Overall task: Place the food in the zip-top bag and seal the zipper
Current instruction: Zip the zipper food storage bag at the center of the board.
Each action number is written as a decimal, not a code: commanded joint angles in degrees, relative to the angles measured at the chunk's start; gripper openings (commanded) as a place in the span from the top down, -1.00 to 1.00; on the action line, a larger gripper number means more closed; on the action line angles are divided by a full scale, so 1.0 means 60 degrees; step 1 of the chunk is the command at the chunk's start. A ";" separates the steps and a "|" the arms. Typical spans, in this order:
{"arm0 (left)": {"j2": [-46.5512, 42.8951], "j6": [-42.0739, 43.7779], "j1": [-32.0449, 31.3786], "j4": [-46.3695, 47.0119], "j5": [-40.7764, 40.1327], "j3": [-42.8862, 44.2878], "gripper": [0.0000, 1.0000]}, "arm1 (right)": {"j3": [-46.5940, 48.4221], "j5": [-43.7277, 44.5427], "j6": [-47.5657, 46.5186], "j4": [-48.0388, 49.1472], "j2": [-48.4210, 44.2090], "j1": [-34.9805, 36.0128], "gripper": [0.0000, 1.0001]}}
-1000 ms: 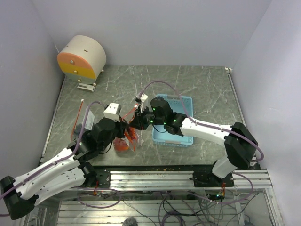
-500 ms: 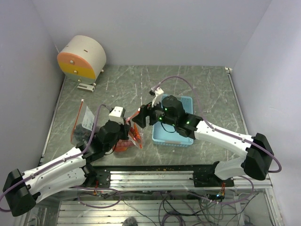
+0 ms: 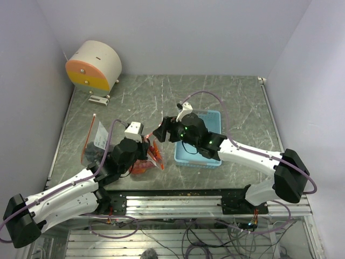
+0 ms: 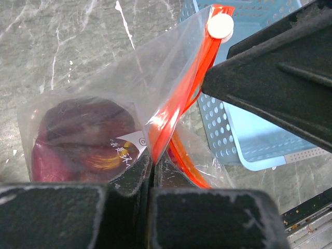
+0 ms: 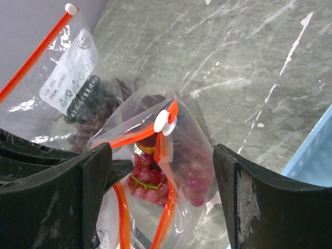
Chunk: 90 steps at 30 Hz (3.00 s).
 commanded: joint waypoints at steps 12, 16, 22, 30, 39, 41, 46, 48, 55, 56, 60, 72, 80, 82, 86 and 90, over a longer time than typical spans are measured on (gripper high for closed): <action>-0.0129 0.0037 0.0013 0.0352 0.0153 0.0087 0.86 | -0.0264 0.0795 0.0851 0.2152 0.0680 0.0209 0.06; -0.0139 0.0059 0.0005 0.0294 0.0105 0.0127 0.86 | 0.0105 0.0834 0.0704 0.1885 0.1007 0.0339 0.21; -0.0105 0.0174 0.0009 0.0321 0.0229 0.0214 0.86 | -0.0177 0.0814 -0.0157 0.2643 0.0901 0.0393 0.93; -0.0212 0.1183 0.0004 -0.1993 0.0791 0.2028 -0.35 | 0.0068 -0.0291 -0.2778 0.2735 0.0052 0.0108 1.00; -0.2295 0.2367 0.0003 -0.4889 0.1261 0.4810 -0.99 | 0.2303 -0.5142 -0.4979 0.0980 0.0256 -0.0583 1.00; -0.2678 0.2963 0.0009 -0.5249 0.1195 0.5121 -0.99 | 0.2810 -0.6391 -0.5281 0.0611 0.0440 -0.0843 1.00; -0.3423 0.4105 0.0005 -0.5473 0.1420 0.5041 -0.96 | 0.4150 -0.9088 -0.6323 -0.0800 0.1147 -0.1237 1.00; -0.3593 0.4441 0.0005 -0.5302 0.1909 0.4756 -0.88 | 0.4641 -0.9673 -0.7033 -0.1811 0.1535 -0.1245 1.00; -0.3060 0.5391 0.0001 -0.4902 0.3338 0.4218 -0.48 | 0.4691 -1.1200 -0.9427 -0.4136 0.1803 -0.1243 1.00; -0.2934 0.5497 0.0007 -0.4985 0.3402 0.4238 -0.47 | 0.4616 -1.1296 -0.9789 -0.4408 0.1719 -0.1238 1.00; -0.2712 0.5778 0.0009 -0.5040 0.3879 0.4151 -0.46 | 0.4201 -1.1356 -1.0342 -0.4598 0.1366 -0.1237 1.00; -0.2044 0.5692 0.0009 -0.3434 0.4919 0.3529 -0.50 | 0.4390 -1.1904 -1.0592 -0.4793 0.1487 -0.1247 0.99; -0.0932 0.6037 0.0009 -0.3173 0.5318 0.3468 -0.43 | 0.4405 -1.2352 -1.1276 -0.5310 0.1337 -0.1245 0.99; -0.0793 0.6132 0.0006 -0.3198 0.5545 0.3494 -0.39 | 0.4459 -1.2355 -1.1457 -0.5500 0.1319 -0.1245 0.98; -0.0601 0.6259 0.0001 -0.3166 0.5640 0.3470 -0.37 | 0.4716 -1.2398 -1.1922 -0.6065 0.1337 -0.1230 0.98; -0.0349 0.6286 0.0001 -0.3165 0.5812 0.3418 -0.18 | 0.4702 -1.2280 -1.1910 -0.6022 0.1293 -0.1244 0.98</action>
